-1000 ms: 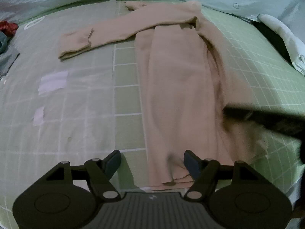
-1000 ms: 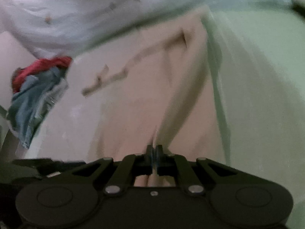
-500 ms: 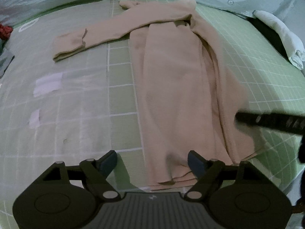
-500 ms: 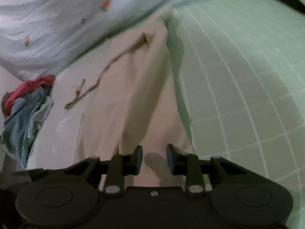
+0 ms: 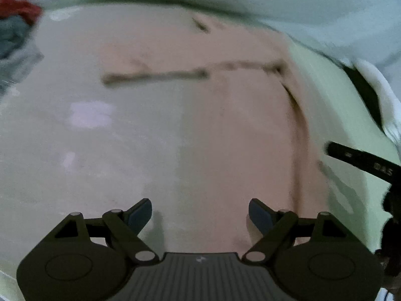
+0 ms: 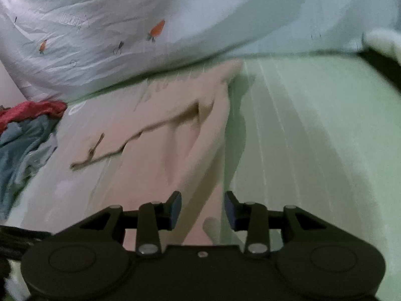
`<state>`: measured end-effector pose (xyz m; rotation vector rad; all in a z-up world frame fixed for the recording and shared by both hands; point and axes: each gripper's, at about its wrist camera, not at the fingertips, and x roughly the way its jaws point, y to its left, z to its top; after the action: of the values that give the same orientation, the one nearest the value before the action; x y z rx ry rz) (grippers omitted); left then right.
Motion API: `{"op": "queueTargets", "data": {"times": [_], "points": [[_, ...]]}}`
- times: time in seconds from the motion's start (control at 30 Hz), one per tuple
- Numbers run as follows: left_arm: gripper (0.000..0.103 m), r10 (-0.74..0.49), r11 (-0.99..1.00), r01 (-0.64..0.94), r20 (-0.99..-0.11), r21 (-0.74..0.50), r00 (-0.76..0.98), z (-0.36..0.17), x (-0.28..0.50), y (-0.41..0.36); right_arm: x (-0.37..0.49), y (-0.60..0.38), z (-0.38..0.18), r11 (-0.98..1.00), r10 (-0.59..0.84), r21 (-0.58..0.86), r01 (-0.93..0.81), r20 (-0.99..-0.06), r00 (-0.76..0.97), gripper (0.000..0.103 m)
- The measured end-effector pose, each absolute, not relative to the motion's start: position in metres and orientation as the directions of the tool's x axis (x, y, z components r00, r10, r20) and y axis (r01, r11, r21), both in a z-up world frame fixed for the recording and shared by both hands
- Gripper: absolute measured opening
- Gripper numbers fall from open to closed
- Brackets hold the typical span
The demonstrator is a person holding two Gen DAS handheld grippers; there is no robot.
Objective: Fold clothes
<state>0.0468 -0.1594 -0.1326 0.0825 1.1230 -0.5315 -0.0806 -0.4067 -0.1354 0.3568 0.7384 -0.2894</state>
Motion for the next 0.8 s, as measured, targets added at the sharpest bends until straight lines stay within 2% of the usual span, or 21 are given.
{"op": "queueTargets", "data": {"times": [0.27,0.4,0.5,0.63,0.67,0.7,0.73,0.77,0.8], "points": [[0.084,-0.261,0.943,0.309,-0.848,-0.123,0.460,-0.125,0.126,-0.150,0.003,-0.429,-0.127,0.952,-0.178,0.070,0.297,-0.665,0.726,0.038],[0.084,-0.235,0.959,0.256,-0.850,-0.123,0.471,-0.133,0.169,-0.159,0.050,-0.438,-0.140,0.958,-0.170,0.049,0.283,-0.697,0.697,0.037],[0.084,-0.223,0.967,0.215,-0.857,-0.134,0.465,-0.140,0.197,-0.162,0.076,-0.436,-0.149,0.968,-0.194,-0.030,0.249,-0.719,0.668,0.035],[0.084,-0.234,0.961,0.247,-0.847,-0.126,0.478,-0.153,0.222,-0.170,0.095,-0.435,-0.160,0.975,-0.209,-0.104,0.197,-0.735,0.645,0.034],[0.080,-0.235,0.960,0.253,-0.848,-0.124,0.476,-0.155,0.227,-0.173,0.095,-0.436,-0.161,0.976,-0.202,-0.096,0.195,-0.734,0.648,0.034],[0.075,-0.237,0.960,0.251,-0.845,-0.127,0.478,-0.156,0.229,-0.174,0.095,-0.437,-0.162,0.977,-0.196,-0.088,0.194,-0.732,0.652,0.029],[0.068,-0.240,0.960,0.247,-0.842,-0.133,0.484,-0.157,0.231,-0.175,0.094,-0.439,-0.161,0.977,-0.193,-0.082,0.196,-0.728,0.658,0.018],[0.049,-0.244,0.960,0.243,-0.838,-0.138,0.489,-0.158,0.232,-0.176,0.092,-0.440,-0.160,0.977,-0.191,-0.075,0.199,-0.722,0.665,0.012],[0.038,-0.252,0.959,0.239,-0.834,-0.149,0.491,-0.158,0.234,-0.176,0.091,-0.441,-0.159,0.976,-0.191,-0.067,0.206,-0.715,0.672,0.009]]}}
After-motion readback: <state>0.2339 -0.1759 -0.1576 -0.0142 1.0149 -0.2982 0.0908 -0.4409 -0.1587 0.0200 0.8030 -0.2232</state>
